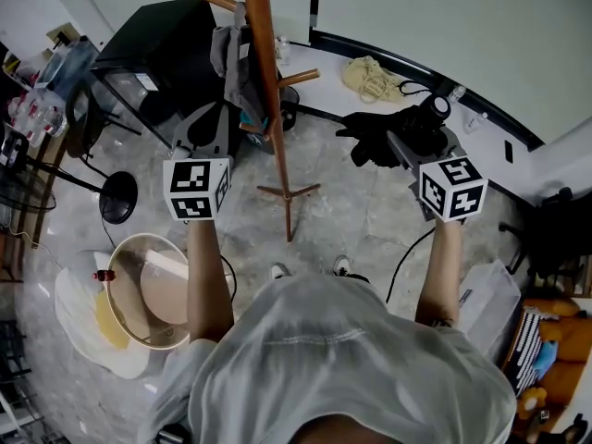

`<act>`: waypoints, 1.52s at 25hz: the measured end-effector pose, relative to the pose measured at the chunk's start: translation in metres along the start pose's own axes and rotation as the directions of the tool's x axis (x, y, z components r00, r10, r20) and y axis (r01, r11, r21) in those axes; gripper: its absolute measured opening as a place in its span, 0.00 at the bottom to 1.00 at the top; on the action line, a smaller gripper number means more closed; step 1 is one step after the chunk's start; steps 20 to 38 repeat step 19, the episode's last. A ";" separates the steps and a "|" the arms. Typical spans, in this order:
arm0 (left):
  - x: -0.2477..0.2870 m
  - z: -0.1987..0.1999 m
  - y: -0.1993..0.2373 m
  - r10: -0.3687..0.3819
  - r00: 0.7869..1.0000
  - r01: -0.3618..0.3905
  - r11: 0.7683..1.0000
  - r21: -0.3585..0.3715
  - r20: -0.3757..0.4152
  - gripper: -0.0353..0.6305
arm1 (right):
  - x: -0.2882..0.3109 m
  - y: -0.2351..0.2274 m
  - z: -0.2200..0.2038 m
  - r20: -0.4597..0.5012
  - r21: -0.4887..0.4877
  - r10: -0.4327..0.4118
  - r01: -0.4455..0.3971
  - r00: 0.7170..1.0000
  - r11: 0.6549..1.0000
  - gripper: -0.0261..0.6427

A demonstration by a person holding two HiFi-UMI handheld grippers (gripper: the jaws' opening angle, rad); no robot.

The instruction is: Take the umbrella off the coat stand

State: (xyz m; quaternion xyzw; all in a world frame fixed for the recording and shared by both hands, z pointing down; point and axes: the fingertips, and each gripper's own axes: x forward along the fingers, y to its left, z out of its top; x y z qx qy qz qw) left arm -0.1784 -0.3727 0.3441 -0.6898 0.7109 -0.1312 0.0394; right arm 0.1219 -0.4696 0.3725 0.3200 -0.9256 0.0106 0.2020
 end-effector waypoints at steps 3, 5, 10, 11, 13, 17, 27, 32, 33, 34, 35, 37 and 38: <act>0.000 0.000 -0.001 0.004 1.000 -0.004 1.000 -0.004 -0.004 0.08 | 0.003 0.002 0.002 0.001 -0.006 0.014 -0.014 1.000 1.000 0.47; 0.000 0.000 -0.002 0.005 1.000 -0.005 1.000 -0.002 -0.005 0.08 | 0.005 0.003 0.003 0.001 -0.011 0.023 -0.023 1.000 1.000 0.47; -0.007 -0.007 0.009 0.034 0.999 -0.034 0.999 -0.006 -0.022 0.08 | 0.016 0.011 0.003 -0.001 -0.021 0.050 -0.050 0.999 0.999 0.47; -0.008 -0.009 0.011 0.043 0.999 -0.043 0.999 -0.009 -0.028 0.08 | 0.018 0.012 0.003 -0.002 -0.021 0.056 -0.056 0.998 0.998 0.47; -0.010 -0.012 0.015 0.055 0.998 -0.056 0.998 -0.015 -0.037 0.08 | 0.022 0.015 0.003 -0.003 -0.023 0.069 -0.069 0.998 0.997 0.47; -0.011 -0.015 0.016 0.061 0.997 -0.062 0.998 -0.016 -0.041 0.08 | 0.029 0.021 0.003 -0.006 -0.035 0.094 -0.094 0.996 0.995 0.47; -0.012 -0.015 0.016 0.062 0.997 -0.063 0.998 -0.018 -0.042 0.08 | 0.032 0.024 0.002 -0.008 -0.040 0.106 -0.106 0.994 0.994 0.47; -0.012 -0.015 0.016 0.062 0.997 -0.063 0.998 -0.018 -0.042 0.08 | 0.032 0.024 0.002 -0.008 -0.040 0.106 -0.106 0.994 0.994 0.47; -0.012 -0.015 0.016 0.062 0.997 -0.063 0.998 -0.018 -0.042 0.08 | 0.032 0.024 0.002 -0.008 -0.040 0.106 -0.106 0.994 0.994 0.47; -0.012 -0.015 0.016 0.062 0.997 -0.063 0.998 -0.018 -0.042 0.08 | 0.032 0.024 0.002 -0.008 -0.040 0.106 -0.106 0.994 0.994 0.47; -0.012 -0.015 0.016 0.062 0.997 -0.063 0.998 -0.018 -0.042 0.08 | 0.032 0.024 0.002 -0.008 -0.040 0.106 -0.106 0.994 0.994 0.47; -0.012 -0.015 0.016 0.062 0.997 -0.063 0.998 -0.018 -0.042 0.08 | 0.032 0.024 0.002 -0.008 -0.040 0.106 -0.106 0.994 0.994 0.47; -0.012 -0.015 0.016 0.062 0.997 -0.063 0.998 -0.018 -0.042 0.08 | 0.032 0.024 0.002 -0.008 -0.040 0.106 -0.106 0.994 0.994 0.47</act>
